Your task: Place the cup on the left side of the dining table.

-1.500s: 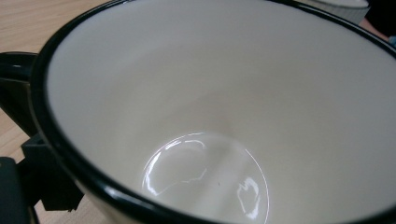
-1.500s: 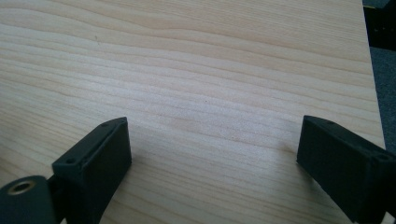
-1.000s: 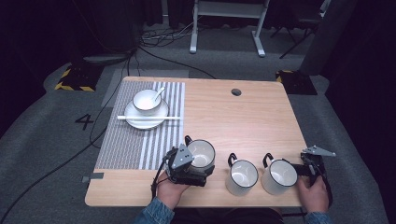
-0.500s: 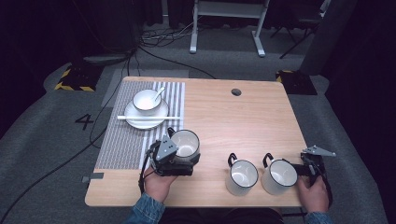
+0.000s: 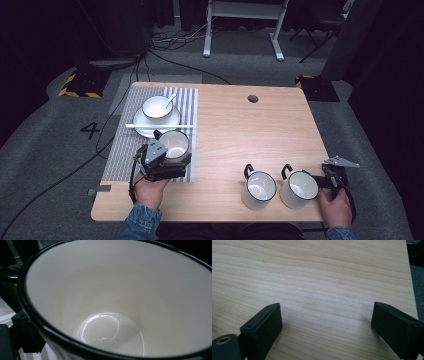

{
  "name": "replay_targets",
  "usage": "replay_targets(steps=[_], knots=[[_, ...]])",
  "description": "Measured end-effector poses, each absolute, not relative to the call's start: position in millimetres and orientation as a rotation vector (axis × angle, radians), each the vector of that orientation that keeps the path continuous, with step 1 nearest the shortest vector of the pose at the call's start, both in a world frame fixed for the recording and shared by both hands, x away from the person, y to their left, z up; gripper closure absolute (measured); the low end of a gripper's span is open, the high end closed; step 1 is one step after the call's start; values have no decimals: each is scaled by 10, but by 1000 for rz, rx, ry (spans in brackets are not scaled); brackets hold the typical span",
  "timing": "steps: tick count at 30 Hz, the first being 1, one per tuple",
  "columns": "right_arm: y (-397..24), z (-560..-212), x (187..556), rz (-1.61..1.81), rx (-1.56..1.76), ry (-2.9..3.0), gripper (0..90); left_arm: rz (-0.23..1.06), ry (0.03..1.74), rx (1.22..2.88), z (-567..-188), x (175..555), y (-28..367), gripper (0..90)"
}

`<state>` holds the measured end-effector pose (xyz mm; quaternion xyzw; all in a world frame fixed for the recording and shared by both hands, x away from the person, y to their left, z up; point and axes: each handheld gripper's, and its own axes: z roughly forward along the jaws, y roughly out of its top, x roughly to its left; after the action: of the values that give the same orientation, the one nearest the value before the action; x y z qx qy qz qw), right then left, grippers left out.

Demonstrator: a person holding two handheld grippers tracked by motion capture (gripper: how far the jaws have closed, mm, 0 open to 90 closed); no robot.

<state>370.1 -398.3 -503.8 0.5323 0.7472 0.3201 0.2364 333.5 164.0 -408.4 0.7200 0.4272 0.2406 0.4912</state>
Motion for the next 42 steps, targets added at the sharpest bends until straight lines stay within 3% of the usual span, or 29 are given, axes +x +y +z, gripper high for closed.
replay_targets(steps=[23,32,42], knots=[[-3983,-5039,3700,877,1461,2048,102,730,1332,1594,-4181,3463,2386,28],[-3983,-5038,3701,878,1461,2048,101,741,1420,1591,-4348,3626,2474,28],[-3981,-5038,3700,878,1464,2048,102,671,1470,1701,-4484,3783,2412,28]])
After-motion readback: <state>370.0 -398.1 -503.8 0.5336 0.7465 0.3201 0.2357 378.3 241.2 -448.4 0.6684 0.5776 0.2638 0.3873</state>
